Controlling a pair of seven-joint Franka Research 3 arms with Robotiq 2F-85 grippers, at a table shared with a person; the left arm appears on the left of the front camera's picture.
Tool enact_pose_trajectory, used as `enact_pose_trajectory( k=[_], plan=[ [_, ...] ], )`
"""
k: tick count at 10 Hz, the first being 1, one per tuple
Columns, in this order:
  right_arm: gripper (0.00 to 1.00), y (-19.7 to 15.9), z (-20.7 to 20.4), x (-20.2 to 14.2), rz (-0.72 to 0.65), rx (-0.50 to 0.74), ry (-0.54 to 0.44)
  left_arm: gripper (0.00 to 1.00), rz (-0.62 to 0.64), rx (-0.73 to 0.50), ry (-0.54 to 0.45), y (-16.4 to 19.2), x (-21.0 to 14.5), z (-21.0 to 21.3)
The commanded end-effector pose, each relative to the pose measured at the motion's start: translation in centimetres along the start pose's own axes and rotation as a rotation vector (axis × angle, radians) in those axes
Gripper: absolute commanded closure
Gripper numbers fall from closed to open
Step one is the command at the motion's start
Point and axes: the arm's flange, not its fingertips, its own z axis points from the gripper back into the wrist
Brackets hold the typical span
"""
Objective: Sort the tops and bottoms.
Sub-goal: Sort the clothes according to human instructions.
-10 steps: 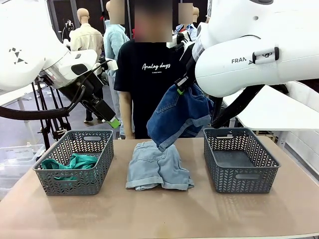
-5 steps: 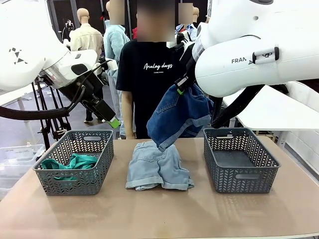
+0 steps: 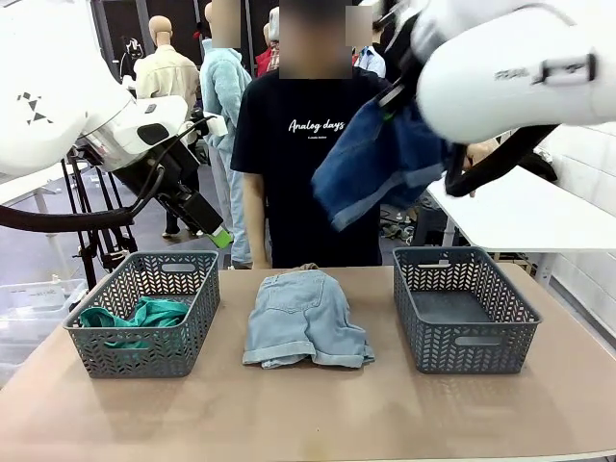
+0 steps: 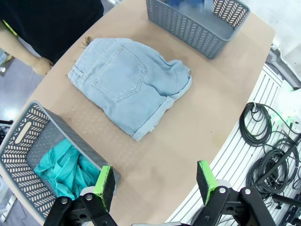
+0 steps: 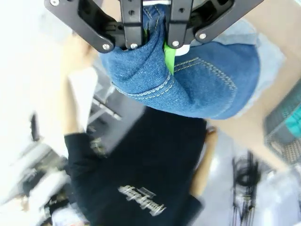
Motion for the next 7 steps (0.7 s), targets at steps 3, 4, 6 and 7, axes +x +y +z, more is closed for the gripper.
enact_pose_trajectory(
  k=[3,4,6,7],
  plan=[
    [1.0,-4.8,-3.0,-6.7,-0.264,-0.182,0.14,0.09,0.004,-0.005,-0.002,-0.1,0.0,0.0],
    [1.0,-5.1,-5.1,-9.3,-0.319,-0.164,0.198,0.09,0.004,-0.005,-0.002,-0.1,0.0,0.0],
    [1.0,-5.4,-7.6,-12.8,-0.396,-0.136,0.268,0.09,0.004,-0.005,-0.002,-0.1,0.0,0.0],
    [1.0,-5.3,-8.5,-14.0,-0.412,-0.128,0.296,0.09,0.004,-0.005,-0.002,-0.1,0.0,0.0]
  ],
)
